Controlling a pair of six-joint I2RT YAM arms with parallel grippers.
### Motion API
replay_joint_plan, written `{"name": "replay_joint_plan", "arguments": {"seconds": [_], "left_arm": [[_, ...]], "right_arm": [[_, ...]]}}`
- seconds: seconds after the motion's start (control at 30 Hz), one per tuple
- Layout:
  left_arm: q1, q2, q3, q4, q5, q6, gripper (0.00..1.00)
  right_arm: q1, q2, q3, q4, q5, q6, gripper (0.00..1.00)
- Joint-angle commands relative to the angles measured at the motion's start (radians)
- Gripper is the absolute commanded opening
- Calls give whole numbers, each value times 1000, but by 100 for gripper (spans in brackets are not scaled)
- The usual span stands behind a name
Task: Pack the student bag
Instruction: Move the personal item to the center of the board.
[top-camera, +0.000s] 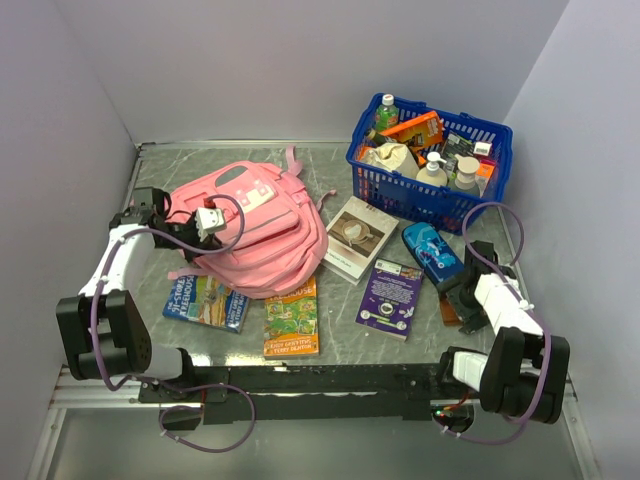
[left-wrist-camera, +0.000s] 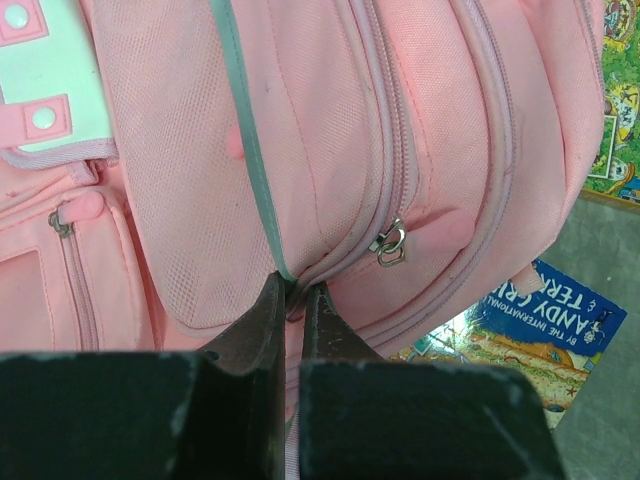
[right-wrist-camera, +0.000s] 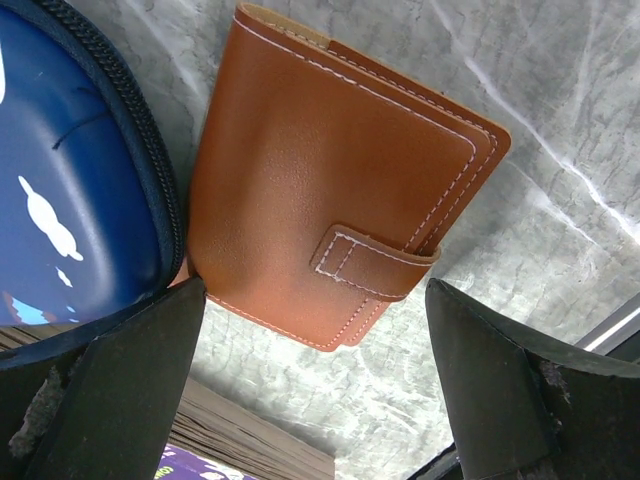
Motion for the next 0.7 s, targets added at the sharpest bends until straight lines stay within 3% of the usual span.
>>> {"name": "replay_joint_plan", "arguments": {"seconds": [0.0,0.1,0.23,0.43,0.67], "left_arm": [[9,0,27,-40,46,10,1],[9,4,30,-38,46,7,1],[7,15,44,-51,54,4,2],[7,23,62,-55,42,-10,2],[9,34,62,-61,29,-18,2]], "right_arm": [[15,-41,12,85,39,10,99],[16,-76,-12,116,41,4,99],[28,11,-12,124,-1,-1,92],[149,10,-5,111,-22,25,66],[411,-59,-23,62,16,131,25]]}}
